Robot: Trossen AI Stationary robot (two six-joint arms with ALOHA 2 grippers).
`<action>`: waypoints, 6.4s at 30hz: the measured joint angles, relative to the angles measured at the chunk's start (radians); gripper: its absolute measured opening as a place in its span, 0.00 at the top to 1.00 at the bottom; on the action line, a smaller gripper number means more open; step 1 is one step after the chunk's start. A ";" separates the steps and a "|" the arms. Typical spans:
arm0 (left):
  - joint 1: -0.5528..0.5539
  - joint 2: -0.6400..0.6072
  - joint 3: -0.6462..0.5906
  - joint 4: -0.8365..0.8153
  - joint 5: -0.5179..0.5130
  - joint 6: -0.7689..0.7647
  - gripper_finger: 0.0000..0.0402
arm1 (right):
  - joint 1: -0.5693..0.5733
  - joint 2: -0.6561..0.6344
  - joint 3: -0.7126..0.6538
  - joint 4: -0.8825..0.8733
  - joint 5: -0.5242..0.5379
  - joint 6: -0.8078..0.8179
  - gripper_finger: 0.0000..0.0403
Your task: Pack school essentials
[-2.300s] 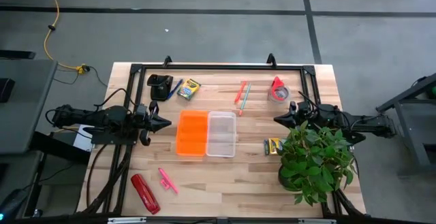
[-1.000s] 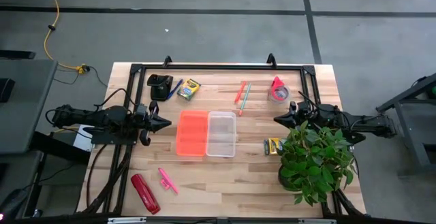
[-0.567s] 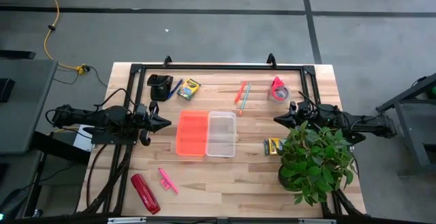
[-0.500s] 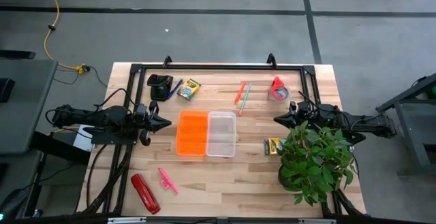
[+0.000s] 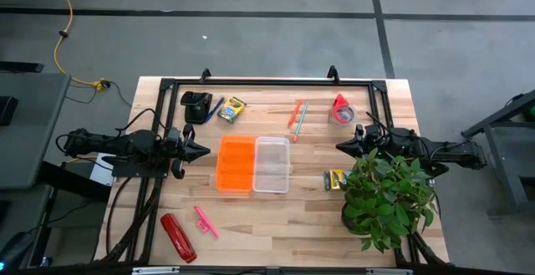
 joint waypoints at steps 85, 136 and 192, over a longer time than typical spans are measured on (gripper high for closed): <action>0.003 0.328 0.406 0.165 -0.159 -0.018 1.00 | 0.000 0.596 0.337 0.616 0.187 -0.132 1.00; 0.003 0.372 0.437 0.208 -0.187 0.019 1.00 | -0.324 1.858 1.065 -0.447 0.105 0.945 0.58; 0.003 0.396 0.437 0.212 -0.219 -0.055 1.00 | -0.102 1.348 0.891 -0.506 0.230 0.478 1.00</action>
